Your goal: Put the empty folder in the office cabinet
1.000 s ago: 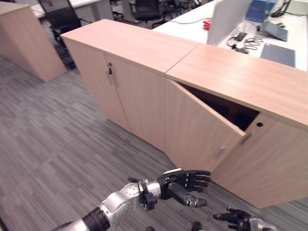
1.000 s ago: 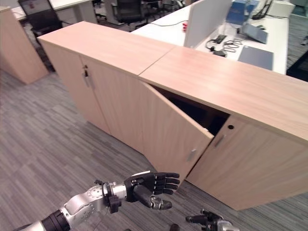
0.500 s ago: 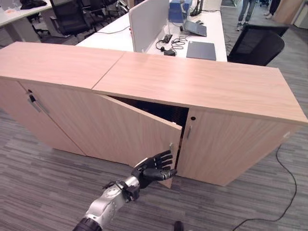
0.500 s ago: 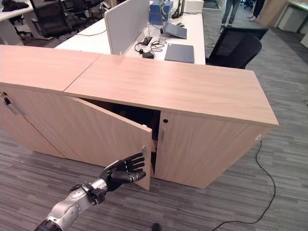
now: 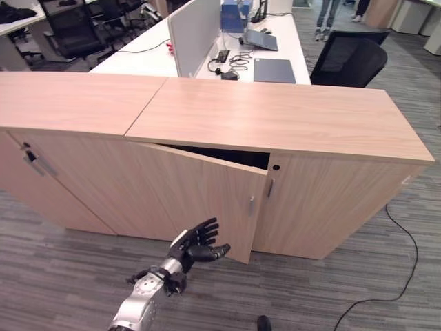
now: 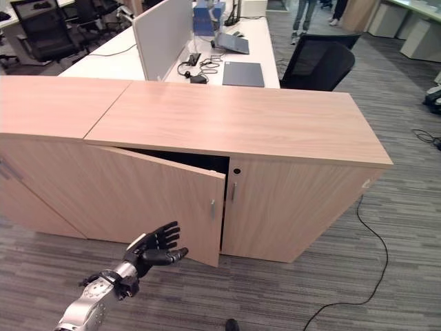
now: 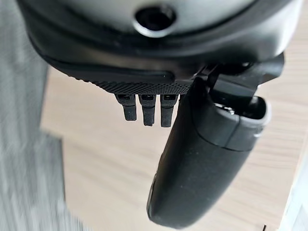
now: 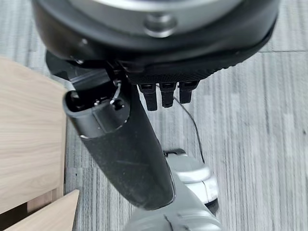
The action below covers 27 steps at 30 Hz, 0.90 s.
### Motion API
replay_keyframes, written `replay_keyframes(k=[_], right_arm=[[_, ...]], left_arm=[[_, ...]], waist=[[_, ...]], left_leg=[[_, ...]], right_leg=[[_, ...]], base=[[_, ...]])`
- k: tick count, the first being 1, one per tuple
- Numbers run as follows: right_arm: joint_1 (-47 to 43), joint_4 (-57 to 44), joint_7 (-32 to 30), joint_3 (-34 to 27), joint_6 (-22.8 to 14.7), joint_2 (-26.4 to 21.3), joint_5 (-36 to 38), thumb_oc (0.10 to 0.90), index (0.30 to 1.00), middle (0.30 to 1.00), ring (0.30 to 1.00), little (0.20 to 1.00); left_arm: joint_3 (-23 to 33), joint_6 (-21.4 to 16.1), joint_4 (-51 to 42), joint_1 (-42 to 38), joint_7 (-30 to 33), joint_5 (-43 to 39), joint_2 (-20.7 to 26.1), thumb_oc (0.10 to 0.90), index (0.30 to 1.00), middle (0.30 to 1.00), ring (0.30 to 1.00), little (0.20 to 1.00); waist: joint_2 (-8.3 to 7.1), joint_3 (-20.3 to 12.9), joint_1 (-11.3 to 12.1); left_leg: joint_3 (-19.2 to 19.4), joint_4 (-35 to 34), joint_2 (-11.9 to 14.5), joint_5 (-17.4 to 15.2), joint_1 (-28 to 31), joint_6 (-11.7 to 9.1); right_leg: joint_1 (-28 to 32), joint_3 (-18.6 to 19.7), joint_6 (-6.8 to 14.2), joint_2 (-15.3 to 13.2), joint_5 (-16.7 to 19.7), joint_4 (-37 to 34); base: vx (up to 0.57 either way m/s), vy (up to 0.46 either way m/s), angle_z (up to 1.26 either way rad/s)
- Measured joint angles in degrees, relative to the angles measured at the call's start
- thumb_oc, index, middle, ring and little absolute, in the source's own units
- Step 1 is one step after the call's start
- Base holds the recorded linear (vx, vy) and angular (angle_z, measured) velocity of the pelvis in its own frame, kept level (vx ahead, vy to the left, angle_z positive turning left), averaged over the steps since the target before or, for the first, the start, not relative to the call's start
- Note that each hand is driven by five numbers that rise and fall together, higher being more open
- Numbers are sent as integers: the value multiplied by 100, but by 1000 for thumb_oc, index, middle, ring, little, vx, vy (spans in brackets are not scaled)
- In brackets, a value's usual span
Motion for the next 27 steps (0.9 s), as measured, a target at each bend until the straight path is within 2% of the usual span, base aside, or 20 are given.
replay_keyframes(k=[4, 7, 8, 11, 12, 15, 16, 18, 19, 22, 26, 27], right_arm=[[56, -344, -58, 169, 11, 84, 9, 800, 900, 900, 900, 900], [96, -425, -103, 187, -82, 197, 16, 800, 900, 900, 900, 900], [149, -426, -156, 231, -134, 256, 14, 800, 900, 900, 900, 900], [177, -402, -182, 275, -122, 305, 5, 800, 900, 900, 900, 900], [192, -366, -185, 301, -119, 299, -3, 800, 900, 900, 900, 900], [235, -311, -178, 346, -98, 295, -23, 800, 900, 900, 900, 900], [257, -283, -178, 345, -92, 279, -114, 800, 900, 900, 900, 900], [287, -140, -178, 357, -45, 274, -225, 800, 900, 900, 900, 900], [291, -123, -175, 358, -26, 275, -226, 800, 900, 900, 900, 900], [304, -111, -173, 384, -23, 276, -227, 800, 900, 900, 900, 900], [284, -115, -189, 405, -63, 275, -225, 800, 900, 900, 900, 900], [282, -135, -204, 409, -83, 279, -223, 800, 900, 900, 900, 900]], left_arm=[[-85, -154, 586, -836, 456, 627, 22, 800, 900, 900, 900, 900], [-88, -472, 582, -863, 735, 1189, 8, 800, 900, 900, 900, 900], [-91, -702, 743, -867, 873, 1373, -88, 800, 900, 900, 900, 900], [-101, -751, 1103, -855, 952, 1390, -184, 800, 900, 900, 900, 900], [-101, -869, 1514, -836, 929, 1296, -244, 800, 900, 900, 900, 900], [-98, -694, 2222, -480, 788, 948, -267, 800, 900, 900, 900, 900], [13, -783, 2651, -280, 689, 714, -386, 800, 900, 900, 900, 900], [162, -709, 3652, -128, 588, 378, -673, 800, 900, 900, 900, 900], [145, -524, 4084, 1, 564, 303, -750, 800, 900, 900, 900, 900], [121, -364, 5125, 338, 414, 375, -922, 800, 900, 900, 900, 900], [-45, -348, 5474, 471, 387, 946, -797, 800, 900, 900, 900, 900], [-54, -496, 5428, 454, 461, 1284, -791, 800, 900, 900, 900, 900]], waist=[[-123, -219, -149], [-170, -409, -178], [-179, -473, -193], [-183, -502, -193], [-182, -514, -194], [-207, -617, -185], [-211, -618, -178], [-205, -702, -170], [-216, -717, -180], [-259, -727, -167], [-264, -738, -49], [-252, -742, 10]], left_leg=[[136, -23, -5, -20, 13, 10], [232, -23, 16, -45, 15, -6], [269, -24, 9, -57, 29, -9], [336, -24, 9, -89, 50, -6], [361, -25, 6, -91, 50, -4], [447, -25, 13, -132, -4, -33], [451, -26, 12, -126, -2, -7], [448, -23, 9, -153, 8, 7], [444, -22, 7, -153, 7, 9], [402, -13, 4, -157, -6, 18], [313, -23, -9, -152, -81, 34], [253, -24, -24, -140, -97, 37]], right_leg=[[-32, 93, 20, 11, 8, -1], [-75, 202, 33, 44, -3, -7], [-80, 247, 26, 52, 15, -1], [-86, 318, 65, 56, 3, -4], [-83, 337, 77, 52, 0, -4], [-197, 300, 58, 23, -43, -41], [-186, 280, 66, 19, -34, -41], [-184, 265, 87, 22, -26, -40], [-184, 259, 52, 24, 1, -39], [-181, 226, 37, 22, 13, 0], [-184, 137, 38, -11, 8, -1], [-177, 68, 41, -35, 5, -1]], base=[[11, 68, -13], [11, 39, -21], [2, 40, -20], [1, 41, -14], [10, 26, -10], [31, 27, -14], [26, 26, -6], [0, 0, 0], [0, 0, 0], [5, 13, 6], [1, 3, 15], [-8, -10, 19]])
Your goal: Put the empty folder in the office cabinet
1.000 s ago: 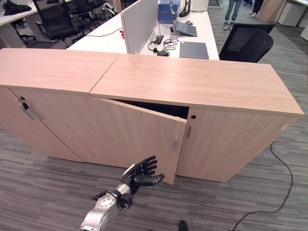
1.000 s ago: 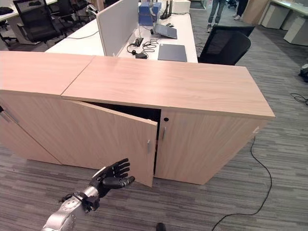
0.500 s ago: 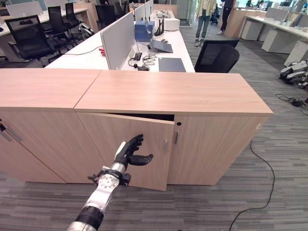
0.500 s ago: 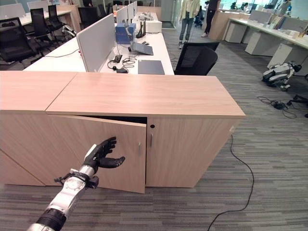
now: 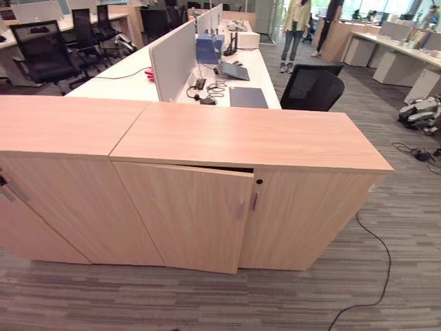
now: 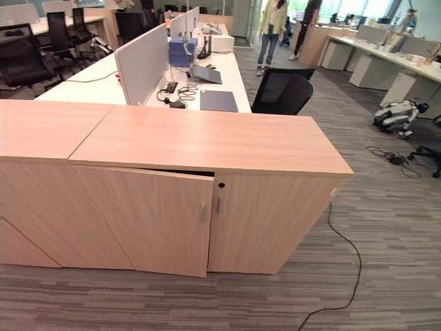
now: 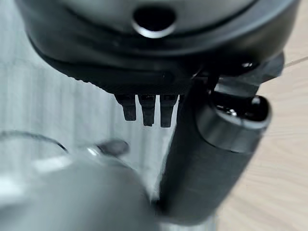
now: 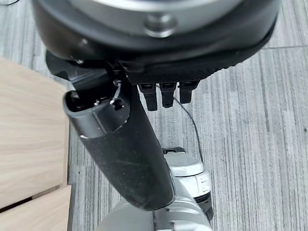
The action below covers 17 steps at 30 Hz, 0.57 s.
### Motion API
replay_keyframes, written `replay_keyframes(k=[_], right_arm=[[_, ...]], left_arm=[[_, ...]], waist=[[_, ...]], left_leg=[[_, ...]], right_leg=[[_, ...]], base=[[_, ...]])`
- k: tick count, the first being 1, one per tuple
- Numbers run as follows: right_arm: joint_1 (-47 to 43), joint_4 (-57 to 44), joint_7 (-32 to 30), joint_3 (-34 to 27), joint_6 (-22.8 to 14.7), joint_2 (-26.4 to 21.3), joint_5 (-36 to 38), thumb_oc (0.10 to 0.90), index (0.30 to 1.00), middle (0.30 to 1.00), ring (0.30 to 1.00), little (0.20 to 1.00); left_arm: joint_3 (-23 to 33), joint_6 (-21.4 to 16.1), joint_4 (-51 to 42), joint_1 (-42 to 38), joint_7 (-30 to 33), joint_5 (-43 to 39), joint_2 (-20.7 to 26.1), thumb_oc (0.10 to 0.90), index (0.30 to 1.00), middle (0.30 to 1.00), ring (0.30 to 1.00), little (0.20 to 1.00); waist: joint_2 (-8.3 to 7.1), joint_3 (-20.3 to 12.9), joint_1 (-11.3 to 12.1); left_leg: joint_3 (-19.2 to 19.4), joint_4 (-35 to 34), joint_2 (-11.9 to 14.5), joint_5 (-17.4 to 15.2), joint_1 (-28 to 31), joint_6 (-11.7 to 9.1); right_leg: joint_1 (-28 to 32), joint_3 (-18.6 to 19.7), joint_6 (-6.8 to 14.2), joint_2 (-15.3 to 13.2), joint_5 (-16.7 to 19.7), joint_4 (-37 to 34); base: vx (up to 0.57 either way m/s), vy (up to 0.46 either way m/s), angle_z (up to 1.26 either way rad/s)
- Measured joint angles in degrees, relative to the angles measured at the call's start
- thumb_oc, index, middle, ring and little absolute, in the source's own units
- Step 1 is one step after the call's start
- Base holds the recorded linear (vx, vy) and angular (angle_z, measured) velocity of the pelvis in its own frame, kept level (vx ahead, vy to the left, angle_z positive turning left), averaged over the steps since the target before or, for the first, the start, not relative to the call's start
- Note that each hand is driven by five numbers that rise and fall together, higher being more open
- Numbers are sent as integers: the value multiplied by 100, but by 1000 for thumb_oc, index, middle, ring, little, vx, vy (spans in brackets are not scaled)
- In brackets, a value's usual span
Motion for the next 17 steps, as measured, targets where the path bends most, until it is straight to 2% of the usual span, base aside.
replay_keyframes(k=[5, 10, 17], right_arm=[[31, -110, -207, 57, -225, 40, 12, 800, 900, 900, 900, 900], [48, -118, -334, 209, -269, 42, 2, 800, 900, 900, 900, 900], [86, -124, -359, 249, -272, 149, -3, 800, 900, 900, 900, 900]], left_arm=[[-45, -300, -421, 41, 492, 783, 5, 800, 900, 900, 900, 900], [-34, -324, -84, 8, 487, 762, -41, 800, 900, 900, 900, 900], [-49, -322, -156, -20, 498, 659, -71, 800, 900, 900, 900, 900]], waist=[[-7, -22, -2], [-14, -26, -13], [-17, -26, -17]], left_leg=[[-163, -1, -21, 8, -100, -6], [-183, 1, -10, 76, -114, -2], [-181, 0, -10, 65, -92, 13]], right_leg=[[-61, -156, 24, -48, -81, -33], [-78, -173, -15, -30, -18, -39], [-25, -177, -14, -34, -20, -39]], base=[[-5, -3, 17], [0, 2, 2], [5, -1, 0]])
